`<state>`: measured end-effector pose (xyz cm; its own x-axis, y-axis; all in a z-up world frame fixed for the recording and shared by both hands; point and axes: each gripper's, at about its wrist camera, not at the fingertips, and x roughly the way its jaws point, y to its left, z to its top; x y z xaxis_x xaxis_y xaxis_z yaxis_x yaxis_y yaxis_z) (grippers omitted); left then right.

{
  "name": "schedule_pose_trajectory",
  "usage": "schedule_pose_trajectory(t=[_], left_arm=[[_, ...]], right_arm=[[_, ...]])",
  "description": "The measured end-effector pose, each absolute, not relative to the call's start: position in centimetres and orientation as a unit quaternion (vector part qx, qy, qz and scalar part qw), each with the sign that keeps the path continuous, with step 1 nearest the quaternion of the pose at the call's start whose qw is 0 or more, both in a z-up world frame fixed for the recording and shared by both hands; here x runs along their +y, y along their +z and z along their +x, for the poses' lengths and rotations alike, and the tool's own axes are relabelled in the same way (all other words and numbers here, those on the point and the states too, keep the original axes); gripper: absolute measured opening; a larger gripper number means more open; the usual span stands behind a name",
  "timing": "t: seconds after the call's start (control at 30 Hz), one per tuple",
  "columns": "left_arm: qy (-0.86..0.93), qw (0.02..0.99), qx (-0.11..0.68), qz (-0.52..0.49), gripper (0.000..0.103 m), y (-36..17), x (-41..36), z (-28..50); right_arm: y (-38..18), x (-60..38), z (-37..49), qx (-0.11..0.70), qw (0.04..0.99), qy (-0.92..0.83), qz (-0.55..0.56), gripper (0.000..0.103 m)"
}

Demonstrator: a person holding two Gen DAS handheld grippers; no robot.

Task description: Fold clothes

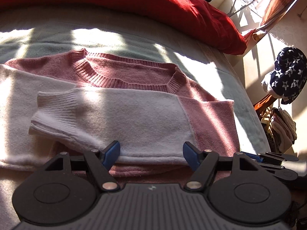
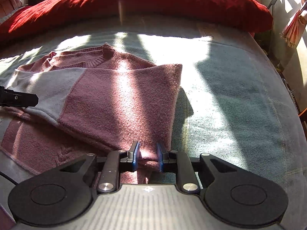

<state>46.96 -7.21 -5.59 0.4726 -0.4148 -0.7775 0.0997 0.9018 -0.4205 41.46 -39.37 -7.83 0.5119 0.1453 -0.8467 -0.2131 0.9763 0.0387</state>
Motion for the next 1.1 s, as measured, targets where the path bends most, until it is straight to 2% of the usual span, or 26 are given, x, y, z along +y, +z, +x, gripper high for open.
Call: schedule_pose_trajectory(t=[0.13,0.23,0.43,0.6,0.77,1.0,1.1], left_arm=[[-0.208,0.843,0.47,-0.157,0.073,-2.7,-10.4,49.2],[-0.273,0.821,0.47,-0.175,0.074,-2.0,-14.6,52.0],[-0.374,0.74,0.517,-0.215,0.074,-5.1,-23.2,56.4],[-0.387,0.73,0.54,-0.159,0.074,-8.0,-27.9,58.2],[-0.382,0.716,0.562,-0.159,0.074,-10.3,-30.2,60.2],[-0.394,0.735,0.542,-0.104,0.074,-5.2,-29.6,58.4],[-0.378,0.751,0.535,-0.077,0.078,-4.8,-28.7,58.0]], right_arm=[[-6.5,-40.1,41.7,0.464,0.878,0.116,-0.017,0.024],[-7.8,-39.9,42.0,0.483,0.866,0.127,-0.023,0.025],[-8.2,-40.5,41.8,0.471,0.87,0.143,-0.009,0.031],[-8.5,-41.4,41.6,0.463,0.873,0.154,0.011,0.032],[-8.9,-42.2,41.6,0.457,0.875,0.153,0.035,0.032],[-7.7,-43.6,40.8,0.448,0.877,0.157,0.073,0.032],[-7.1,-43.8,40.1,0.444,0.878,0.163,0.079,0.032]])
